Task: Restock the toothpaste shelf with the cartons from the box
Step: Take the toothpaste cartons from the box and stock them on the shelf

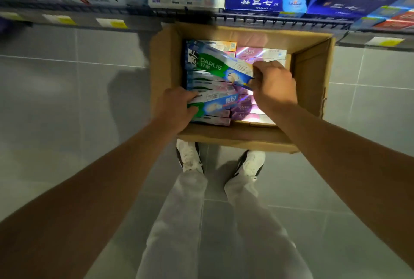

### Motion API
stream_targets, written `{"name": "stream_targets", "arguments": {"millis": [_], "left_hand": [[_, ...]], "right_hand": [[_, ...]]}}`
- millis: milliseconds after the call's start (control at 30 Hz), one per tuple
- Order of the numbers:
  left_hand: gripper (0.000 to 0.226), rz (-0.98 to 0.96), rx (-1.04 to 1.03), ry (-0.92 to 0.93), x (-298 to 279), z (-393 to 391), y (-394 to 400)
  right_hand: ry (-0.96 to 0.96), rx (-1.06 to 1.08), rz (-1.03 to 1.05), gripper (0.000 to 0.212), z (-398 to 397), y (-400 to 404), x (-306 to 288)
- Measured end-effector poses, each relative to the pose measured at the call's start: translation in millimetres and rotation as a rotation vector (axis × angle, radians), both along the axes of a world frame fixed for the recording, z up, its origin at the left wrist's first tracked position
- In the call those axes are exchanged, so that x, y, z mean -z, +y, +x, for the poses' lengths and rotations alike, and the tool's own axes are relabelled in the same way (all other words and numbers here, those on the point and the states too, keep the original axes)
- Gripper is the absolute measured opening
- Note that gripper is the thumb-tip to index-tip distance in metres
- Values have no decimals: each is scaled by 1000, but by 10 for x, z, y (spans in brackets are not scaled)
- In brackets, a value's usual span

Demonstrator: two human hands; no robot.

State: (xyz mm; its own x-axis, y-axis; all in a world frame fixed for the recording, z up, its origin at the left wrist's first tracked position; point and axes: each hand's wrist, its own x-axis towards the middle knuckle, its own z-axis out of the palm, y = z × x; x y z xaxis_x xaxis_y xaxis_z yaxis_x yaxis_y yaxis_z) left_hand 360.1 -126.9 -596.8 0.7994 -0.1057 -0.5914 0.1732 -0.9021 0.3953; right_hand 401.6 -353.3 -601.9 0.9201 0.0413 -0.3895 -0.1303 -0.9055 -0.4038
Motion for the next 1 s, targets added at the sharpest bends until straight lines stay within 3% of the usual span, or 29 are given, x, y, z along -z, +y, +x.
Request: {"name": "stream_targets", "arguments": {"millis": [200,400,567,900,1000], "left_hand": [[43,-6,-35,-71,-1538,12,159],[32,47,-78,-153,-3019,-96,237],[43,22,-92,-278,-4101,-198,243],[44,24,-4,-474,-5489,-482,525],[44,-11,-11,-580,-5866,-539,629]], "right_hand": [[-121,3,94,40,-88,-100,-1539],[-214,-36,125,30,-151,-129,-2979],[-327,-104,139,34,-170,-62,-4080],[-601,-132,91,27,-370,142,-5677],[-694,-161,42,7,-480,205,-6091]]}}
